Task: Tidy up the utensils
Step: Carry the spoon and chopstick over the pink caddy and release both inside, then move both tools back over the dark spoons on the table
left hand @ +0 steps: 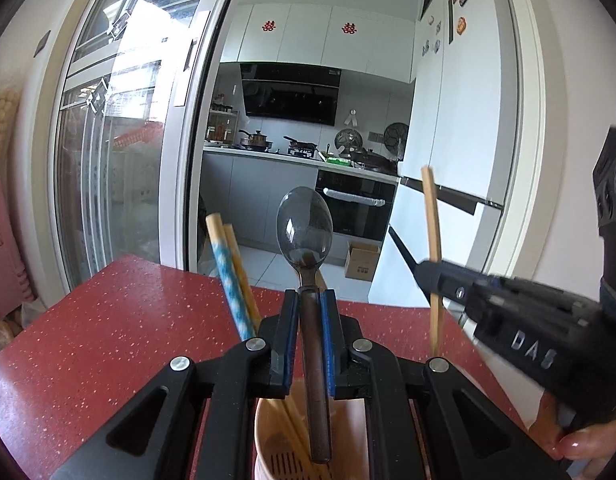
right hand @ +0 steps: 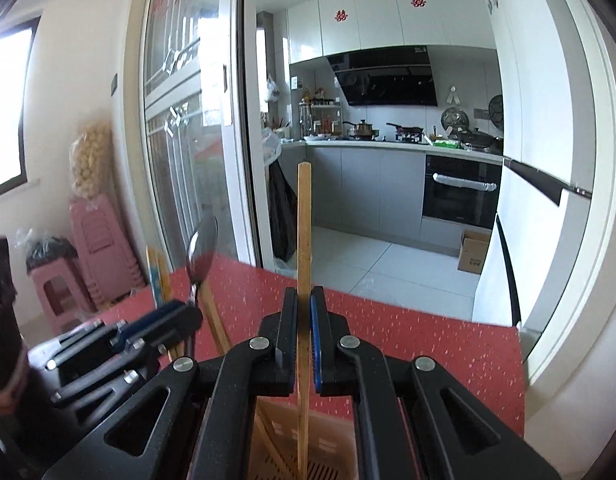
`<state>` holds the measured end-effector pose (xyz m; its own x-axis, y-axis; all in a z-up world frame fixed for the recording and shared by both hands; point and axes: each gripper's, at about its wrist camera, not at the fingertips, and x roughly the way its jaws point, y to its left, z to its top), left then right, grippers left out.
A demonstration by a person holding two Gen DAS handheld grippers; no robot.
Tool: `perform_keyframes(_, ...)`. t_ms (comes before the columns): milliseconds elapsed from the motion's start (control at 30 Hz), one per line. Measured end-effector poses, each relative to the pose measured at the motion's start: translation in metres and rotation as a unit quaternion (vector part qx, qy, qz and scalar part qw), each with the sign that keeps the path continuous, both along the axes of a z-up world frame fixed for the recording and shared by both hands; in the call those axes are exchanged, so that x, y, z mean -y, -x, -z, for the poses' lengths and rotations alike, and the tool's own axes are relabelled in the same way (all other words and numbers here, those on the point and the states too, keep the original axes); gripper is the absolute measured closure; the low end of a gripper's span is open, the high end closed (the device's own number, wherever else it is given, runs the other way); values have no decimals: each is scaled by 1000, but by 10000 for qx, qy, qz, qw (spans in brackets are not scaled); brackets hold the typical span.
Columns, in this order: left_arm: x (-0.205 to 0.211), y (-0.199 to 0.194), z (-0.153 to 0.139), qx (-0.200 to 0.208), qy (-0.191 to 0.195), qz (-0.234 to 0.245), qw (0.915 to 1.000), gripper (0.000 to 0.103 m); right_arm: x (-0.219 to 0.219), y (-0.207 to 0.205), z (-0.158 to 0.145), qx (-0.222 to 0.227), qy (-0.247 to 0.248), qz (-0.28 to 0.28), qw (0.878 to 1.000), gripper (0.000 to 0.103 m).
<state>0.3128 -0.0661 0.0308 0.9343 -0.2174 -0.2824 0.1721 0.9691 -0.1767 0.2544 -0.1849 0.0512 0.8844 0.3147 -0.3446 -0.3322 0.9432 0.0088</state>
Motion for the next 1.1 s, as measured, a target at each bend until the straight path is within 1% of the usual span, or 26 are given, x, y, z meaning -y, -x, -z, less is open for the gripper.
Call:
perform_keyframes(67, 0, 4, 1, -22, -72, 11, 10000, 62, 3, 4, 9, -103, 20, 6, 9999, 97)
perform_keyframes(200, 0, 11, 5, -123, -259, 8, 9996, 62, 8, 6, 14, -195, -30, -8, 9998, 96)
perform_keyframes(367, -6, 12, 9, -354, -259, -5, 9990, 62, 5, 5, 10, -347, -77, -100, 9993, 95)
perform_keyframes(567, -9, 21, 8, -436, -334, -38, 9985, 62, 0, 1, 9, -536, -114, -172, 9984, 94)
perform_keyframes(600, -11, 22, 8, -455, -308, -46, 9985, 62, -2, 1, 10, -528, -65, -189, 9984, 94)
perform_keyframes(733, -18, 29, 6, -512, -224, -114, 9984, 62, -18, 4, 13, -399, 403, -267, 9980, 95)
perform_keyframes(800, -22, 33, 6, -553, -219, -141, 9981, 62, -22, 2, 15, -499, 476, -347, 9970, 95)
perform_keyframes(933, -29, 40, 6, -662, -260, -170, 9973, 62, -19, -1, 17, -807, 233, -441, 9955, 94)
perform_keyframes(967, -31, 42, 6, -692, -284, -194, 9970, 62, -17, -2, 16, -865, 188, -438, 9951, 93)
perform_keyframes(1033, -35, 47, 8, -785, -316, -232, 9961, 62, -12, -2, 15, -976, 82, -403, 9944, 84)
perform_keyframes(1100, -40, 50, 10, -916, -329, -248, 9949, 62, -8, 0, 13, -999, 16, -349, 9944, 60)
